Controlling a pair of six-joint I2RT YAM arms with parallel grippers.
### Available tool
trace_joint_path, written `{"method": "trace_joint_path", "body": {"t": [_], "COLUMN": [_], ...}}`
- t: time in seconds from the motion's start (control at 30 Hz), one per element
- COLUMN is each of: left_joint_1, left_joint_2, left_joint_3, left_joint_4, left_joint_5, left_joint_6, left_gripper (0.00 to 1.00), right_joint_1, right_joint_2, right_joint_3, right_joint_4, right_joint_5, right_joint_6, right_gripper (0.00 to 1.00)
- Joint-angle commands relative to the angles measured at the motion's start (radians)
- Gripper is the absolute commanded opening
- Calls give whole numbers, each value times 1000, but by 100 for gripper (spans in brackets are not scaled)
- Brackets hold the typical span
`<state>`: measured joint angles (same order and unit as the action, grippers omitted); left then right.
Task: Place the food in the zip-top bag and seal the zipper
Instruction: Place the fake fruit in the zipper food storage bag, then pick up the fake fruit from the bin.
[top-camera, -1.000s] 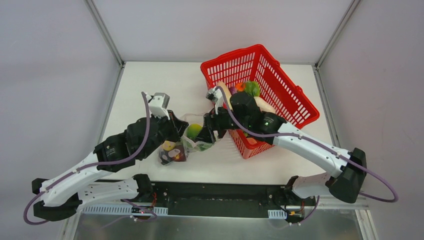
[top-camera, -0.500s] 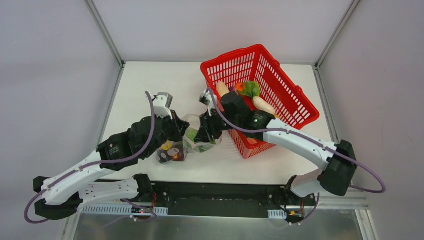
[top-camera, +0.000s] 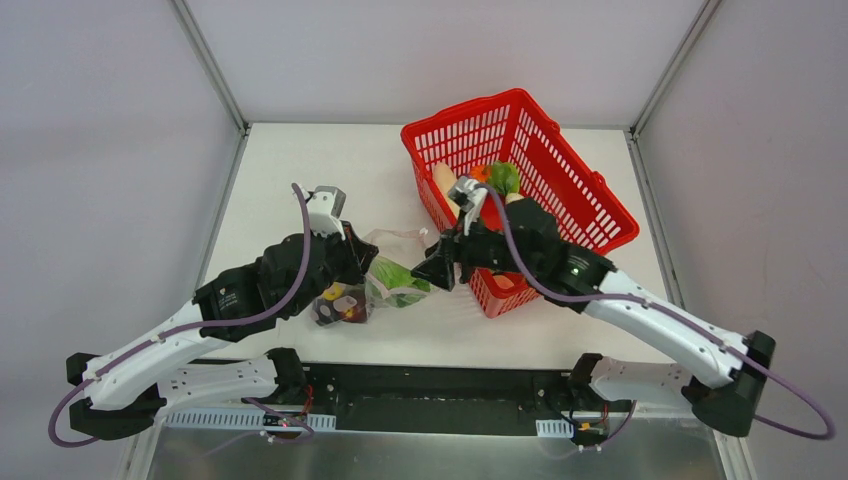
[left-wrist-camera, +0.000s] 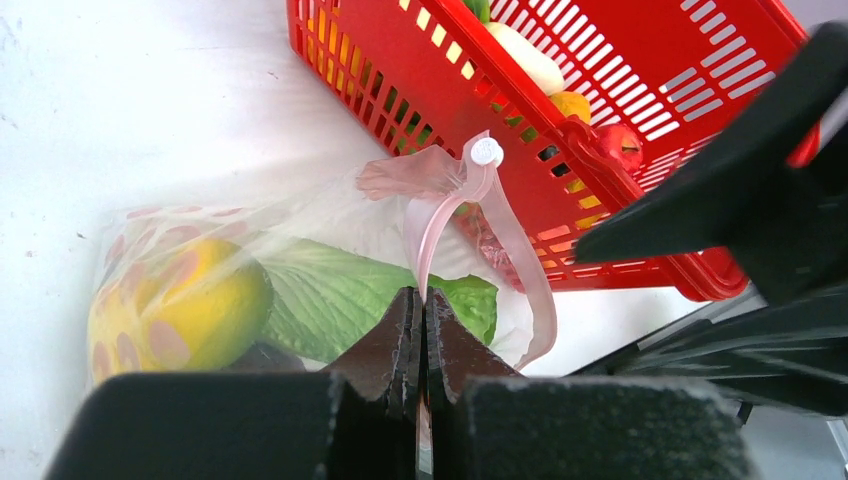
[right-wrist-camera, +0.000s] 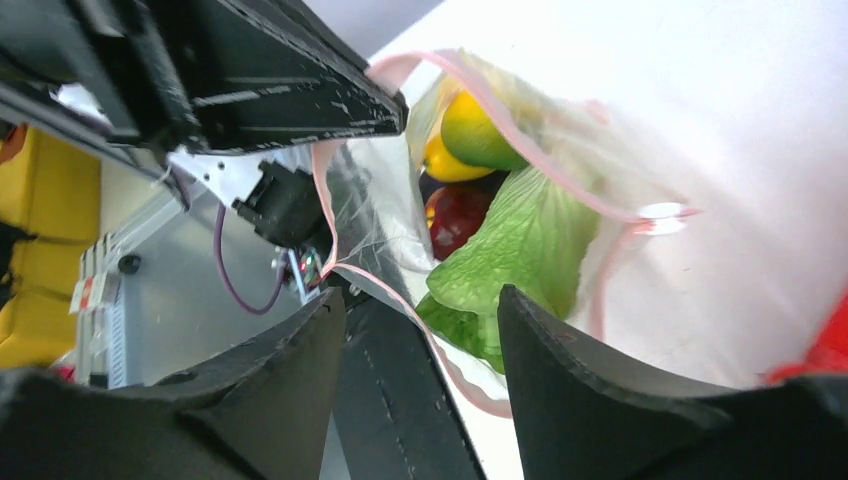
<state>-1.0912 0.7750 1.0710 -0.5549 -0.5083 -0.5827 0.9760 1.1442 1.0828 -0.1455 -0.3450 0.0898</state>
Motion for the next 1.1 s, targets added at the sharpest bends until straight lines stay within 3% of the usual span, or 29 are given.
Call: {"method": "trace_joint_path", "body": {"t": [0.0, 0.1, 0.27, 0.37, 0.47, 0.63, 0.7, 0.8, 1.07], "left_joint_1": [8, 8, 8, 8, 8, 8, 8, 7, 8], "left_joint_2": [-3, -2, -6, -8, -7, -8, -7, -5, -9], "left_joint_3": [29, 27, 26, 24, 19, 19, 21, 24, 24], "left_joint_4": [16, 21, 21, 21, 24, 24, 23, 20, 12], "left_joint_5": [-32, -30, -32, -30, -26, -22, -21, -24, -30], "left_joint_6": [4, 0, 1, 2, 0, 1, 2, 3, 0], "left_gripper": [0, 0, 0, 0, 0, 0, 0, 0, 0], "right_joint_1": [3, 3, -2, -43, -141, -294, -328, -387, -422], "right_joint_2": [-143, -210, -247, -212, -159, -91, -57, -16, -26], "right_joint_3": [-32, -44, -47, -19, 26, 52, 73, 98, 71], "right_joint_4": [46, 48, 53, 7, -112, -221, -264, -313, -281], "right_joint_5": [182, 322, 790, 950, 921, 723, 695, 637, 559], "right_joint_6": [-44, -75, -143, -154, -95, 35, 85, 149, 207], "right_gripper": [61, 64, 75, 83, 86, 90, 99, 100, 100]}}
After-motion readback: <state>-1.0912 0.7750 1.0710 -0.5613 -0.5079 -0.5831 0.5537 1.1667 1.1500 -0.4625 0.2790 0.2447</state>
